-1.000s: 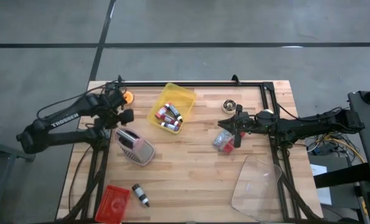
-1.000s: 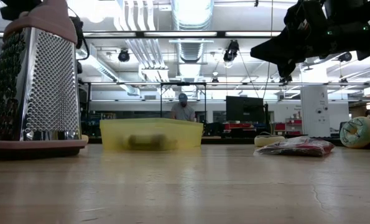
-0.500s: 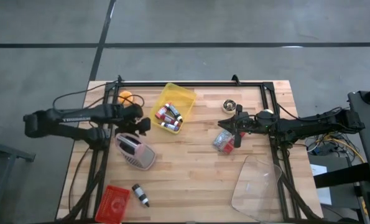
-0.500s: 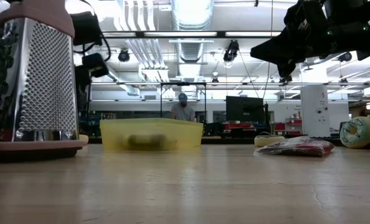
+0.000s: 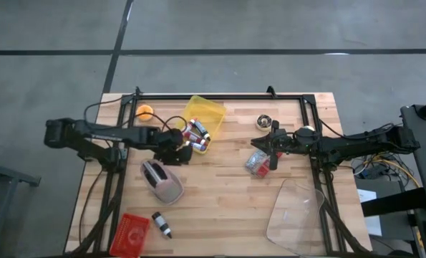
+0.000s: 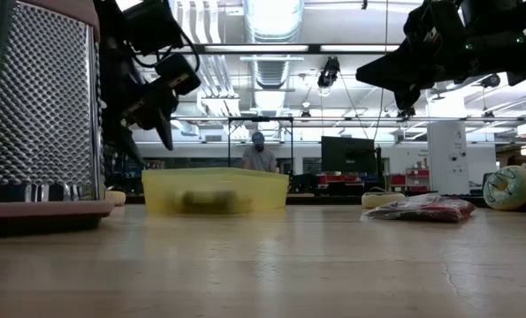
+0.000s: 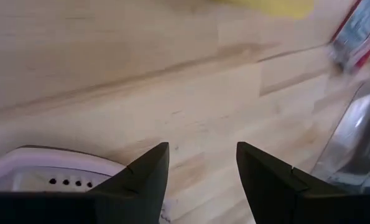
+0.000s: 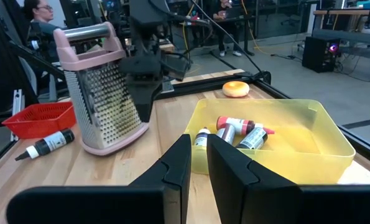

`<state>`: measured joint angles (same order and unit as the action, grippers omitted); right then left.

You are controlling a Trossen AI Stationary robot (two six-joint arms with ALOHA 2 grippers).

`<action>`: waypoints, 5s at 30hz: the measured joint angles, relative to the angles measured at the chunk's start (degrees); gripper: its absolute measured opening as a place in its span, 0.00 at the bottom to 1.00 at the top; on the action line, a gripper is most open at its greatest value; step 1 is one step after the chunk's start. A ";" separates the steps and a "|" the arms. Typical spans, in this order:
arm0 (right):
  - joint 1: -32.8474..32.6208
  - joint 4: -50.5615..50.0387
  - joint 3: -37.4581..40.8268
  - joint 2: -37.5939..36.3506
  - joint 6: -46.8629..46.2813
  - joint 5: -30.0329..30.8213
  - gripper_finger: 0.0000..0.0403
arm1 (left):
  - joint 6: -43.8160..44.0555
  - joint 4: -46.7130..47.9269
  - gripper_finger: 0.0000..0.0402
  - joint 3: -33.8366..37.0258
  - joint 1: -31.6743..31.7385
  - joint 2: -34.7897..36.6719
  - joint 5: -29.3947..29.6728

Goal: Pick & Place Food Item
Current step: Move the pink grater to the middle left of the table

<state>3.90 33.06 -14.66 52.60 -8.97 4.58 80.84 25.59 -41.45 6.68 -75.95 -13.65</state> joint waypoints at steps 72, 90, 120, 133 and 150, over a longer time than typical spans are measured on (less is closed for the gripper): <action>-0.02 -0.20 0.00 0.00 0.00 0.00 0.12 | -70.60 -12.38 0.48 -19.20 -0.55 -0.48 19.21; -0.02 -0.18 0.00 0.00 0.01 0.01 0.12 | -52.66 3.24 0.48 -19.33 -32.52 -0.97 51.09; -0.01 -0.20 0.00 0.00 0.01 0.00 0.12 | -60.47 3.53 0.48 -27.38 -52.86 -6.48 48.34; 0.00 -0.20 0.00 0.00 0.00 0.00 0.12 | -45.55 18.99 0.48 -27.66 -59.44 -13.12 44.72; -0.02 -0.20 0.00 0.00 0.00 0.01 0.12 | -51.61 27.15 0.48 -27.75 -59.33 -16.69 43.64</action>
<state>3.88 32.86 -14.66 52.60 -8.97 4.58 29.23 52.74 -69.19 -52.65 -92.64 29.99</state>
